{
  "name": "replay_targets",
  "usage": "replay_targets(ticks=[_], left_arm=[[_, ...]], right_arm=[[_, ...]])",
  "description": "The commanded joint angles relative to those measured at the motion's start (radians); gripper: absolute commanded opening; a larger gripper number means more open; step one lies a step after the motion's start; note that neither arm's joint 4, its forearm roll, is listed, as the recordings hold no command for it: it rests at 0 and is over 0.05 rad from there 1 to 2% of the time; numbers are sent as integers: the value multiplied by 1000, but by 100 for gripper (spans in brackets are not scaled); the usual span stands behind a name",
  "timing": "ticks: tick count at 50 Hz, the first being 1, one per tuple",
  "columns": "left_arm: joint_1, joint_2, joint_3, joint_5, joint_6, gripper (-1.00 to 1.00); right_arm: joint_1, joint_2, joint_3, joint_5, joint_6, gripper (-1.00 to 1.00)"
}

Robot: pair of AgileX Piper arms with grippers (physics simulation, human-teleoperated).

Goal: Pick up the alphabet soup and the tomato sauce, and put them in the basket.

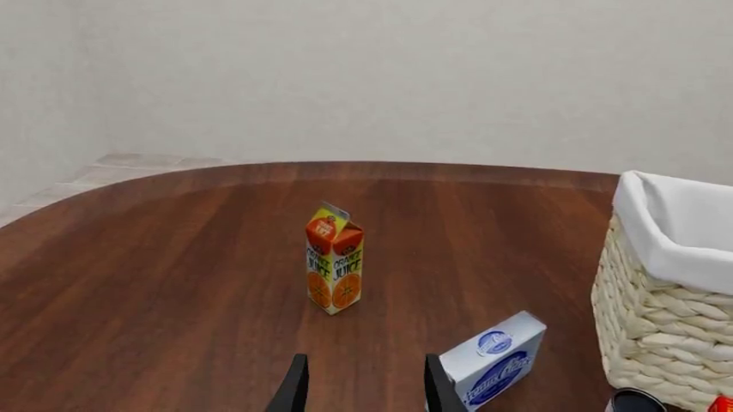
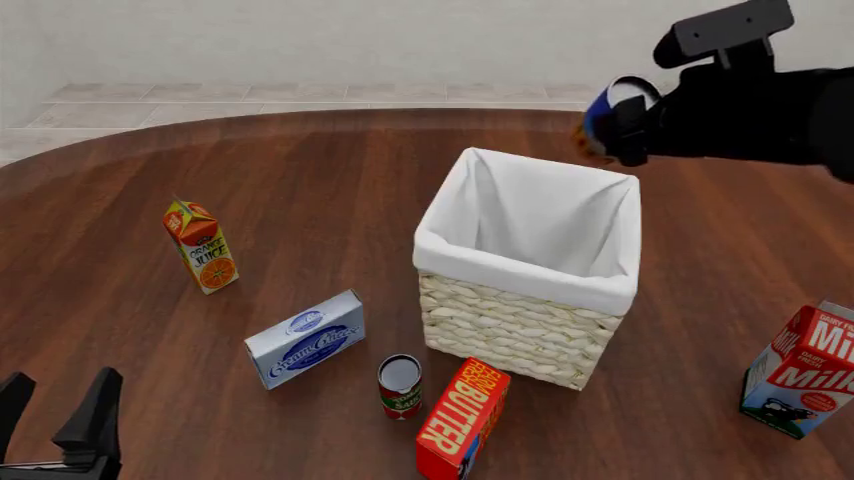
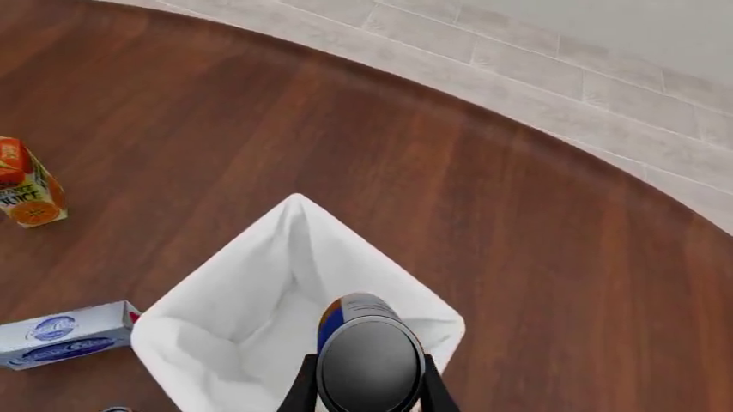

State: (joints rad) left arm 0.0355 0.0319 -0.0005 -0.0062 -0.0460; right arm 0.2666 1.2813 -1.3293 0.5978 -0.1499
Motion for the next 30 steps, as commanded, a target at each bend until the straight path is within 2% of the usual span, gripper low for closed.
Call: replay_targets(ticks=[1, 8, 12, 30], left_arm=[[0, 3, 0, -3, -1, 100], [0, 2, 0, -3, 0, 100], [1, 3, 0, -3, -1, 100], [0, 4, 0, -4, 0, 100]], right_arm=[[43, -6, -1, 11, 17, -100], [60, 1, 6, 12, 5, -100], [69, 11, -4, 24, 26, -100], [62, 50, 30, 36, -15, -100]])
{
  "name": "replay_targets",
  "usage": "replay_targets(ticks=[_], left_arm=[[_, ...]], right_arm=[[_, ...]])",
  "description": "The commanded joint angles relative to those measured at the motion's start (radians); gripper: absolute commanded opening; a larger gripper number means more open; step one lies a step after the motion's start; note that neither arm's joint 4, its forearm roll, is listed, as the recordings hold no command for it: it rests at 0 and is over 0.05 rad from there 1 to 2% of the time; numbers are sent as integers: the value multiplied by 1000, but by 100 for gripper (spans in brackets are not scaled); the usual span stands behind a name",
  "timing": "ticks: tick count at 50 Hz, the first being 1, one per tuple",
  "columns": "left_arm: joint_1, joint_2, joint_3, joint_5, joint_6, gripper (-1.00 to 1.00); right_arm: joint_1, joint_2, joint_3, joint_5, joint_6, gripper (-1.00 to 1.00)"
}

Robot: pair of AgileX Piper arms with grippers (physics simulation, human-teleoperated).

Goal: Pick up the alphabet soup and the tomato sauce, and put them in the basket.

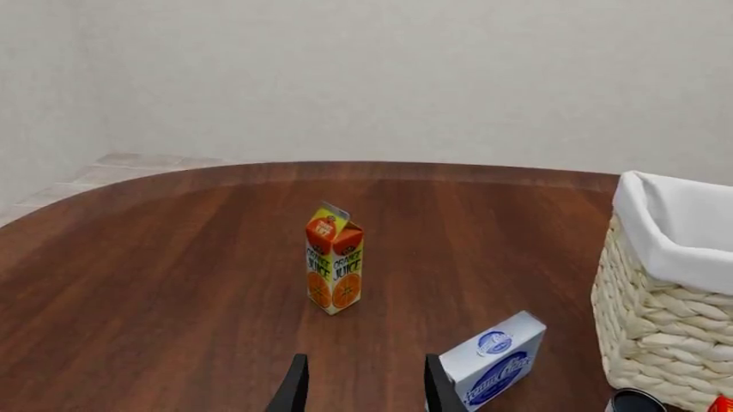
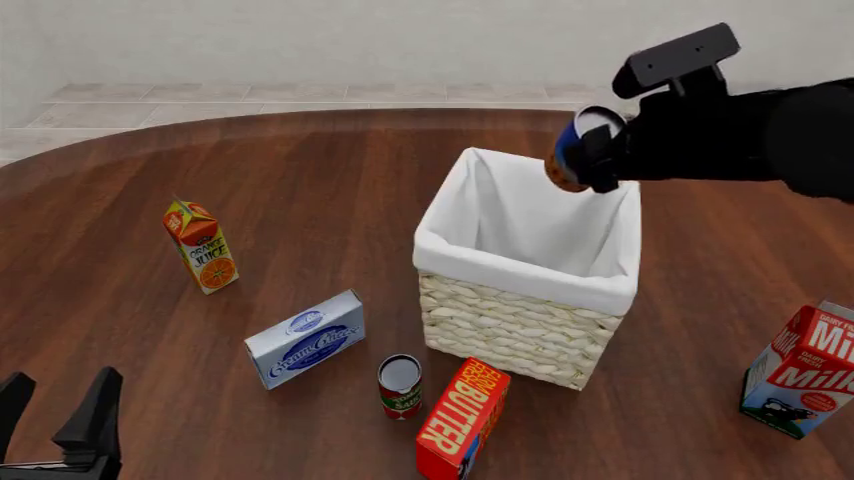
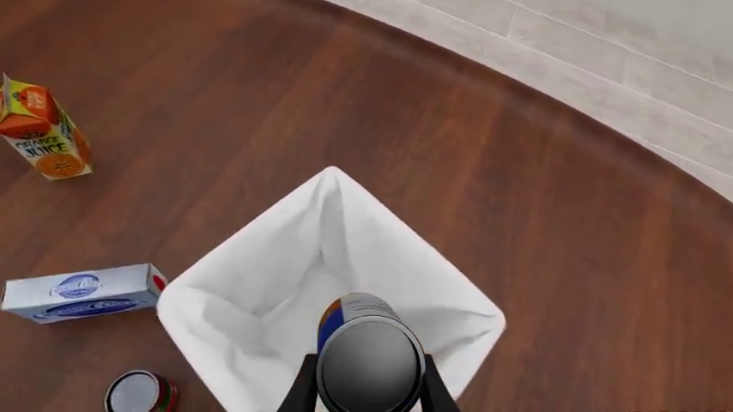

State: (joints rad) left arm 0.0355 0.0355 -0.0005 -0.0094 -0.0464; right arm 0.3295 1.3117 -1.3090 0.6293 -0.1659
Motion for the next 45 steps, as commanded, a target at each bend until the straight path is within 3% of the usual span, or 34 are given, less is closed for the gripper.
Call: replay_targets(ticks=[1, 45], left_arm=[[0, 0, 0, 0, 0, 100], [3, -19, 0, 14, -8, 100]], right_arm=[[-5, 22, 11, 5, -1, -100], [5, 45, 117, -4, -17, -100]])
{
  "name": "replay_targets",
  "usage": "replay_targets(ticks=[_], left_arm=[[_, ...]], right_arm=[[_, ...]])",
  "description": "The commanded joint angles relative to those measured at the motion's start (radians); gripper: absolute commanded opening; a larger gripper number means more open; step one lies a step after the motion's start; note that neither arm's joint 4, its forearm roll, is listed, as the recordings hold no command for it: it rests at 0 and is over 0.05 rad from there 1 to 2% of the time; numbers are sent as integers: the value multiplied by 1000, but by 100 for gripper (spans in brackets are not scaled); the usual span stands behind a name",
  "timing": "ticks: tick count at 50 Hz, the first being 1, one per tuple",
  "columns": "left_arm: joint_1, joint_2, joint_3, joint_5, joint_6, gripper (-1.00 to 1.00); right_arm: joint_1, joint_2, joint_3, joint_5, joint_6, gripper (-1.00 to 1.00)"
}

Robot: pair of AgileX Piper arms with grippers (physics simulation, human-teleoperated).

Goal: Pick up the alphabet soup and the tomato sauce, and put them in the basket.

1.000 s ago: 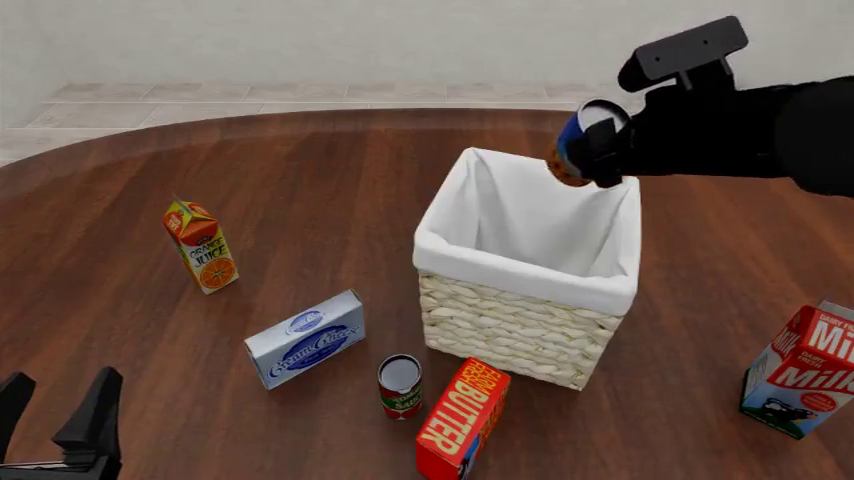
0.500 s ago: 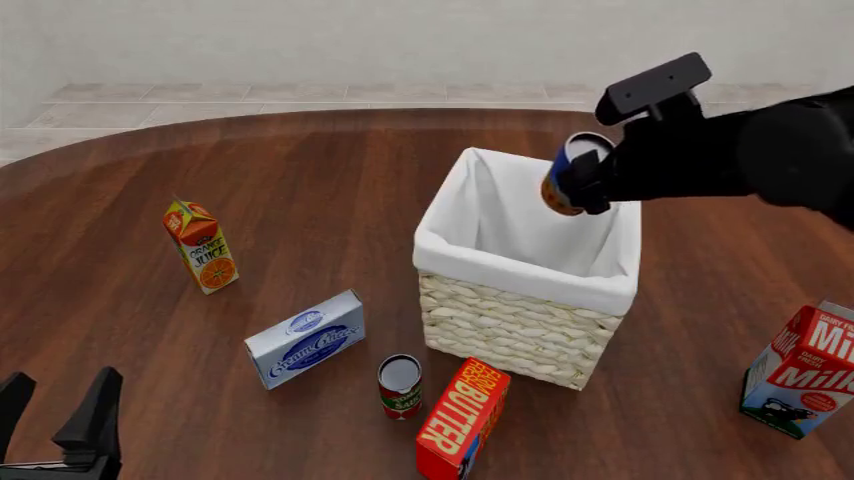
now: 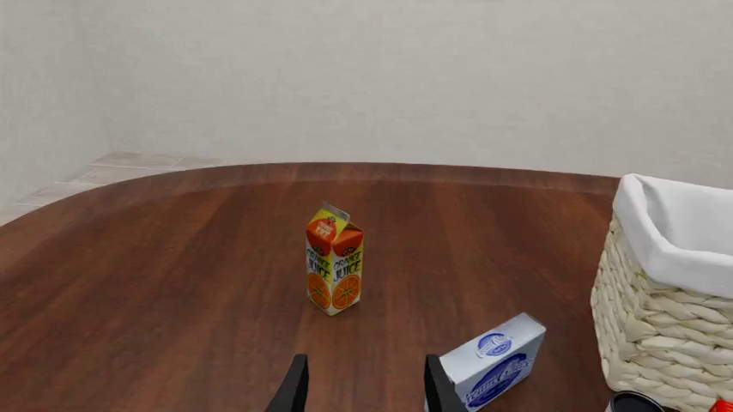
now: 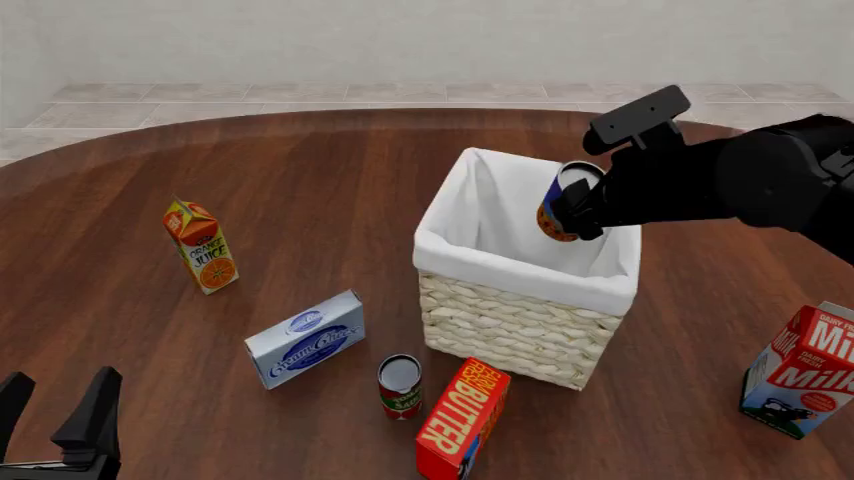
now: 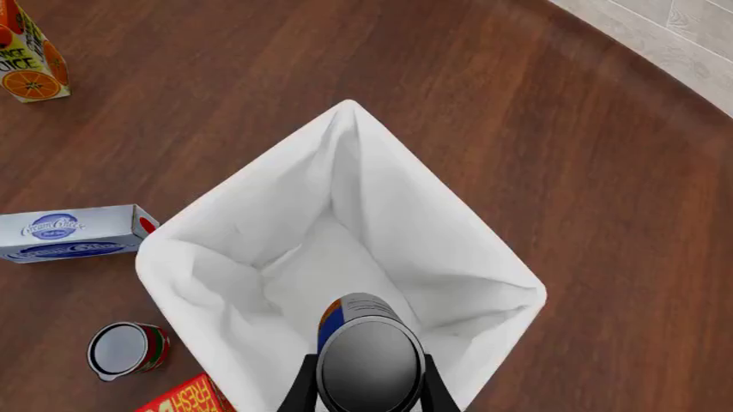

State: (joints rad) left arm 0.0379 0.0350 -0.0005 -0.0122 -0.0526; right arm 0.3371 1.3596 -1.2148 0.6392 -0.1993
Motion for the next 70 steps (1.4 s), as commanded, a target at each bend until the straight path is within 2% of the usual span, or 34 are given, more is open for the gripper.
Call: replay_targets(ticks=[1, 23, 43, 70], left_arm=[[0, -20, 0, 19, -1, 100], [1, -30, 0, 29, -2, 100], [3, 14, 0, -14, -2, 100], [5, -26, 0, 24, -3, 100]], right_arm=[[-2, -2, 25, -15, 17, -100], [-13, 23, 67, -47, 13, -100], [-19, 44, 101, -67, 2, -100], [-25, 57, 123, -86, -7, -100]])
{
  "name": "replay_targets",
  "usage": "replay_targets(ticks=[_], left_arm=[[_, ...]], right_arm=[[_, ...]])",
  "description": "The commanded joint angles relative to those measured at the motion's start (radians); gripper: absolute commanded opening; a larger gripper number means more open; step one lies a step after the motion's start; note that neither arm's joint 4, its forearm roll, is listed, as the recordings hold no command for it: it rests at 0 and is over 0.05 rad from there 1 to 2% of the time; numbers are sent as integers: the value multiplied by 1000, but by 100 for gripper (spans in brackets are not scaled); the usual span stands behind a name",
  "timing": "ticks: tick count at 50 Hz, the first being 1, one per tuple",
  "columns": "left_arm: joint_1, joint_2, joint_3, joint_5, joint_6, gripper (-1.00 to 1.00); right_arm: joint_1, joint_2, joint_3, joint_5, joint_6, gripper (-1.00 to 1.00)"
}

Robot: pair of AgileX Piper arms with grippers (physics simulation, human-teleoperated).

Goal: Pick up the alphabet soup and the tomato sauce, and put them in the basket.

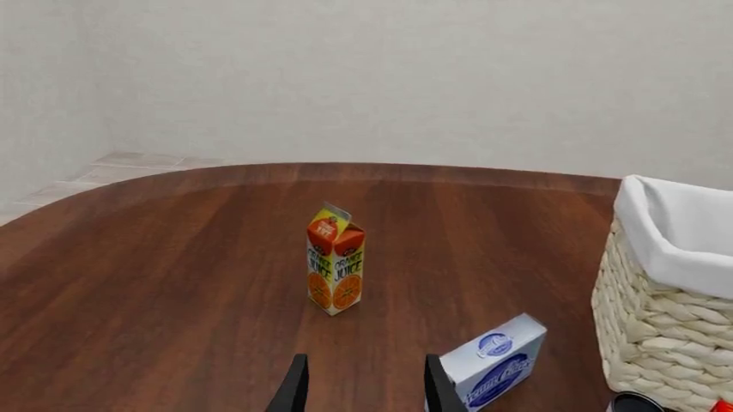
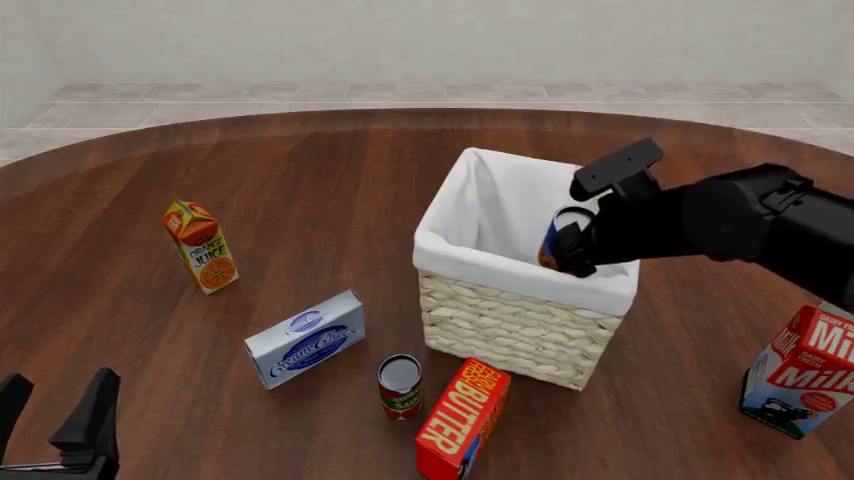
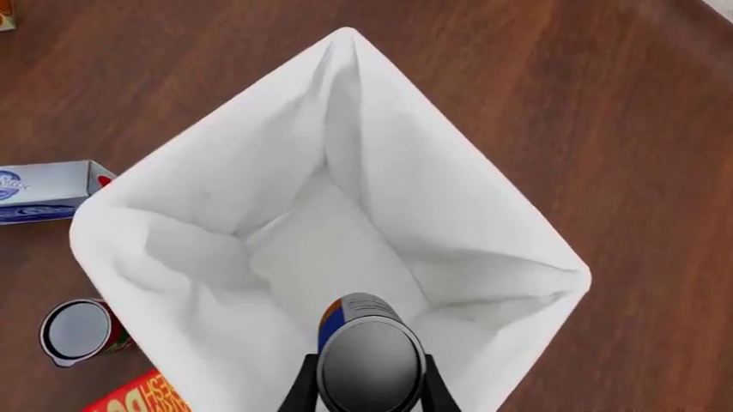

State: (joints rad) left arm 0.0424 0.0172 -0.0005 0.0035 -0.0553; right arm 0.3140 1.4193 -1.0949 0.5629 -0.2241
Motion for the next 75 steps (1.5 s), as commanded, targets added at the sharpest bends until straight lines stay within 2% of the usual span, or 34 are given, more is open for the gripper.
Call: replay_targets(ticks=[1, 5, 6, 27, 45, 75], left_arm=[[0, -9, 0, 8, 0, 100], [0, -8, 0, 8, 0, 100], [0, -7, 0, 7, 0, 100], [0, 0, 0, 0, 1, 100], [0, 1, 0, -1, 1, 100], [0, 2, 0, -1, 1, 100]], right_arm=[[-1, -3, 2, -8, 21, -100], [-5, -5, -2, -5, 22, -100], [-8, -4, -4, -5, 18, 100], [-3, -4, -26, 3, 19, 100], [-6, -32, -89, 42, 15, 100], [42, -78, -181, 102, 31, 100]])
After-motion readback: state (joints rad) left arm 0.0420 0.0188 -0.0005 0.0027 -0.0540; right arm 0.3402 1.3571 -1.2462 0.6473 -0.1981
